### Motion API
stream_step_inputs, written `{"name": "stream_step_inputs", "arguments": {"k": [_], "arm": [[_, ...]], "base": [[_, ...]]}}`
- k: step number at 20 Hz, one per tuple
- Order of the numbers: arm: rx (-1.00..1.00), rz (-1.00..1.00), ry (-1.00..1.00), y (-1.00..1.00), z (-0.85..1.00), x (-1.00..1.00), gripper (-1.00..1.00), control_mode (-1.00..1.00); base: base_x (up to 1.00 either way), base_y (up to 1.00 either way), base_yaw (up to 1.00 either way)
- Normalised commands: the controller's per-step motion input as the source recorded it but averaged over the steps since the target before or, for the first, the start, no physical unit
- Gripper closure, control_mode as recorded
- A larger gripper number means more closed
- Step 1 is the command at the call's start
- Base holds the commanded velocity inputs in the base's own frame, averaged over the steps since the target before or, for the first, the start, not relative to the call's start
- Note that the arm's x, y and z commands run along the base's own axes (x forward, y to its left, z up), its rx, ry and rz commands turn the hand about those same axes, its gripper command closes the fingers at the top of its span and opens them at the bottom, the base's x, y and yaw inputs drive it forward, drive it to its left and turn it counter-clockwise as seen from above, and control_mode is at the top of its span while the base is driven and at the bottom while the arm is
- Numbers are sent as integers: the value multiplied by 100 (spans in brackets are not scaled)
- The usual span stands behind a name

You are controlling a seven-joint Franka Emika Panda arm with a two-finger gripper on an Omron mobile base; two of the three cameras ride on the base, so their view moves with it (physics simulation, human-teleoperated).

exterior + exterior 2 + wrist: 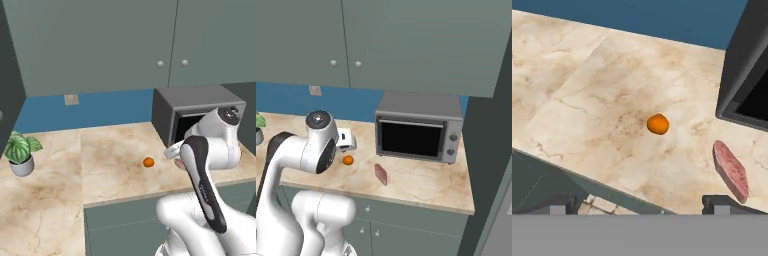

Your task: Open the fridge, remove the tangerine, lime, and steak, and place them on any counter.

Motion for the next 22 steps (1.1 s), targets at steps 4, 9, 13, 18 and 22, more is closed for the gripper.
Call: {"name": "stream_step_inputs", "arguments": {"k": [4, 9, 13, 18, 22], "arm": [[2, -1, 0, -9, 99, -62, -100, -100], [-1, -7, 0, 0, 64, -50, -100, -100], [-2, -7, 5, 0, 25, -13, -100, -100], [0, -2, 1, 0, 0, -1, -100, -100], [0, 0, 0, 0, 0, 0, -100, -100]], "base": [[0, 0, 0], [0, 0, 0], [0, 0, 0], [0, 0, 0], [0, 0, 0]]}}
